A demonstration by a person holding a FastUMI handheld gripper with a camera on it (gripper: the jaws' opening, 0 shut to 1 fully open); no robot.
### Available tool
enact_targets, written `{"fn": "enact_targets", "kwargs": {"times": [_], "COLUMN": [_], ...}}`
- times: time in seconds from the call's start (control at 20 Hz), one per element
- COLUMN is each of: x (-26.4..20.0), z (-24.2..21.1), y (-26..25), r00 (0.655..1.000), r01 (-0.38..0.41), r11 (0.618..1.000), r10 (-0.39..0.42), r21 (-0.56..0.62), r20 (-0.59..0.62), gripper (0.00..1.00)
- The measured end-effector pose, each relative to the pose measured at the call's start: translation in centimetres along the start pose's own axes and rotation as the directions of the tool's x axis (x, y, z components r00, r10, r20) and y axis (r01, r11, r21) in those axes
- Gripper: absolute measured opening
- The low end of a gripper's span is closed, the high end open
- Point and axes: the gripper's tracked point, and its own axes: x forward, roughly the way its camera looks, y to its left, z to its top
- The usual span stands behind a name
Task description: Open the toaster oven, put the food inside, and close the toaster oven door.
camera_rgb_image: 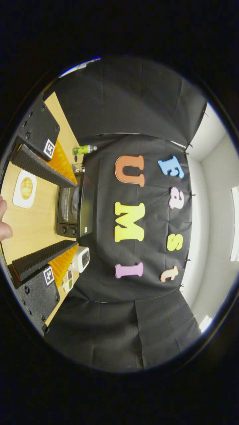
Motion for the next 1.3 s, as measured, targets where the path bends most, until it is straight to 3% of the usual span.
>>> {"fn": "enact_targets", "kwargs": {"times": [0.5,0.8,1.0,1.3], "x": [6.4,15.3,21.5,29.6], "z": [-0.8,-0.4,-1.1,-4.8], "y": [1.1,0.8,2.7,6.0], "r00": [1.000,1.000,1.000,0.998], "r01": [0.001,0.027,-0.003,0.005], "r11": [1.000,0.999,1.000,1.000], "r10": [-0.001,-0.027,0.003,-0.005], "r21": [0.005,0.025,0.017,0.005], "r20": [0.009,0.014,-0.013,-0.058], "gripper": [1.00,1.00,1.00,1.00]}}
